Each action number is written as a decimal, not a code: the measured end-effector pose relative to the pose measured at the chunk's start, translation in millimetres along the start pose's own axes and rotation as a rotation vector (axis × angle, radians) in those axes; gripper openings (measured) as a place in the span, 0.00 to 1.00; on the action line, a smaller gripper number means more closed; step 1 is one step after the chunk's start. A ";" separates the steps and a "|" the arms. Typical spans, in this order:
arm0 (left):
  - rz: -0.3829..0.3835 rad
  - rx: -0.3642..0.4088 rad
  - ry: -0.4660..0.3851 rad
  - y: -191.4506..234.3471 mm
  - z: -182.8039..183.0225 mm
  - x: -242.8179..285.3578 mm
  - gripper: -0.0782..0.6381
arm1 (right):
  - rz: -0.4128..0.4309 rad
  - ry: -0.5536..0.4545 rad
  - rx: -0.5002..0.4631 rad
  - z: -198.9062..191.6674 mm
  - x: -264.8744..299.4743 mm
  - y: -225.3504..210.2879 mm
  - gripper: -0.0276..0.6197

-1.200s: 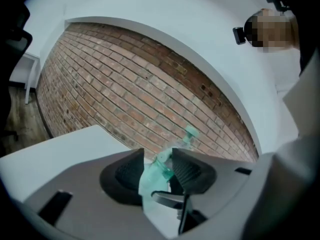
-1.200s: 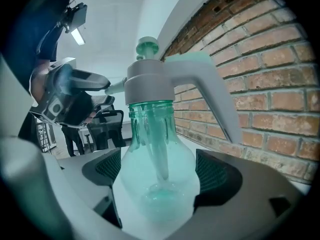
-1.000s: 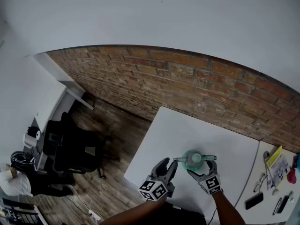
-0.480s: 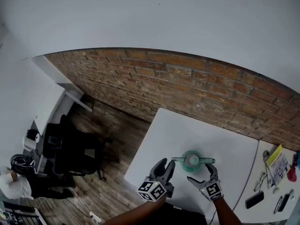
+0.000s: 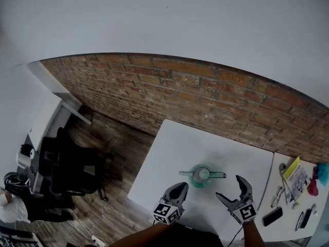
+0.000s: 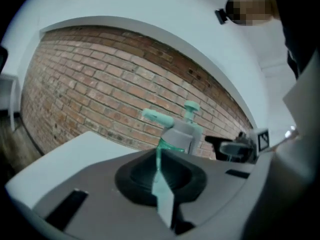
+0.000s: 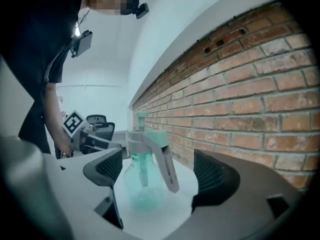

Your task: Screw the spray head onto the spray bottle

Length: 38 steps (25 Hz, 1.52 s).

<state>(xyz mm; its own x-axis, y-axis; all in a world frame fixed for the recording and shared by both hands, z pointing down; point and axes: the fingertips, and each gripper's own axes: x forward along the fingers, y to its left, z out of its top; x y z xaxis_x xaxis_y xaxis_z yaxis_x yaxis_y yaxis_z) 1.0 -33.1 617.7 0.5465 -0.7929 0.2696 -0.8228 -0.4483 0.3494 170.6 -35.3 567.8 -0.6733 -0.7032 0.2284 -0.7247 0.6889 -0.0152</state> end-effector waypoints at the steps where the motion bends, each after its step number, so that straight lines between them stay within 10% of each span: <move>1: -0.010 0.061 0.004 -3.5 -2.1 3.9 0.11 | -0.014 -0.006 -0.022 5.1 3.8 -8.9 0.75; 2: -0.014 0.099 0.009 -5.6 -4.5 8.3 0.11 | -0.023 -0.011 -0.045 9.3 6.9 -15.7 0.66; 4: -0.023 0.117 0.017 -7.8 -8.6 18.1 0.11 | -0.003 -0.019 -0.084 15.5 12.0 -19.1 0.14; 9: -0.015 0.174 0.026 -6.8 -10.8 30.7 0.11 | 0.140 0.007 -0.076 22.3 26.1 -4.0 0.45; 19: -0.024 0.211 0.088 2.0 -22.8 49.7 0.11 | 0.306 0.109 -0.128 6.0 54.5 8.1 0.36; 38: -0.035 0.209 0.125 1.6 -34.0 57.0 0.11 | -0.024 0.167 0.089 -4.5 39.4 56.3 0.24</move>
<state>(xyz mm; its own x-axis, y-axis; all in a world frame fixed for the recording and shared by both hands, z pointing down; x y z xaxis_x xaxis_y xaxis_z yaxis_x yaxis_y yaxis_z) 36.1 -65.0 664.1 0.5799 -0.7239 0.3737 -0.8101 -0.5608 0.1710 103.9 -23.4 580.4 -0.6273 -0.6751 0.3883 -0.7554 0.6487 -0.0926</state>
